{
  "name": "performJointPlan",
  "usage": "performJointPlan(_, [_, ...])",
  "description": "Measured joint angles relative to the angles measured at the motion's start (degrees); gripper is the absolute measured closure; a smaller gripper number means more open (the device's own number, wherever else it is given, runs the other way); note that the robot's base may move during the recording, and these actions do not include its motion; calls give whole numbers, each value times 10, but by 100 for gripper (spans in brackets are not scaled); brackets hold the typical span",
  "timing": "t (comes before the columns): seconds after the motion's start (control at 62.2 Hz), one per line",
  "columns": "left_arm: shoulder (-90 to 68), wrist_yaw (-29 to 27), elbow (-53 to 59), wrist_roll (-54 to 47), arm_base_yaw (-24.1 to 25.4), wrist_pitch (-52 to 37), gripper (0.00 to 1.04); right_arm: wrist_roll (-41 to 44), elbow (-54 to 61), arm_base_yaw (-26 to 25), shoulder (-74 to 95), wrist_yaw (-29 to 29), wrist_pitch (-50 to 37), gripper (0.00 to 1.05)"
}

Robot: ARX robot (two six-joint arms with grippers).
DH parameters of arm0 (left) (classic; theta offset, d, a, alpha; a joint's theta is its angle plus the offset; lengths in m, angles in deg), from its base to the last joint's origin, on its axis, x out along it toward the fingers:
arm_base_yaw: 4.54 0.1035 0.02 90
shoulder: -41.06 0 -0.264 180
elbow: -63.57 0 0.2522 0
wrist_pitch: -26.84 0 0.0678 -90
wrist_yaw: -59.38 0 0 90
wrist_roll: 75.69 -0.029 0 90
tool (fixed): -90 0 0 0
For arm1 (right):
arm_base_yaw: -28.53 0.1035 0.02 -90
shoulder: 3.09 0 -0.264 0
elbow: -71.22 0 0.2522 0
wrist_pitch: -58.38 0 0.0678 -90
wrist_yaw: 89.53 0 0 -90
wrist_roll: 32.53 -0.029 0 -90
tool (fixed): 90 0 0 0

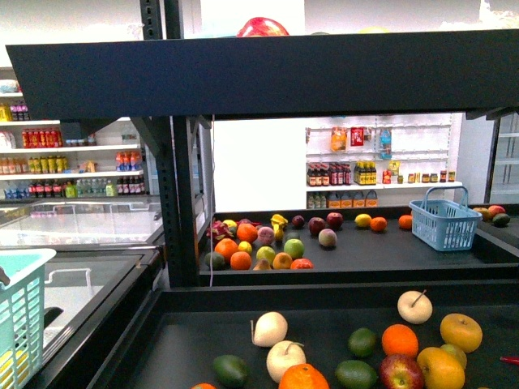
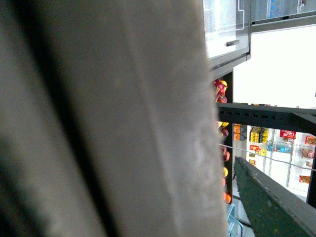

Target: Pick lemon from shelf

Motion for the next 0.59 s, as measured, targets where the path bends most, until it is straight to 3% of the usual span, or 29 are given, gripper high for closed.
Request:
performJointPlan(0.08, [2,0,-1,-7,1,7,7,0,0,0,0,0,0,7])
performJointPlan(0.595, [56,-48,2,-50,2,86,8,0,0,0,0,0,0,7])
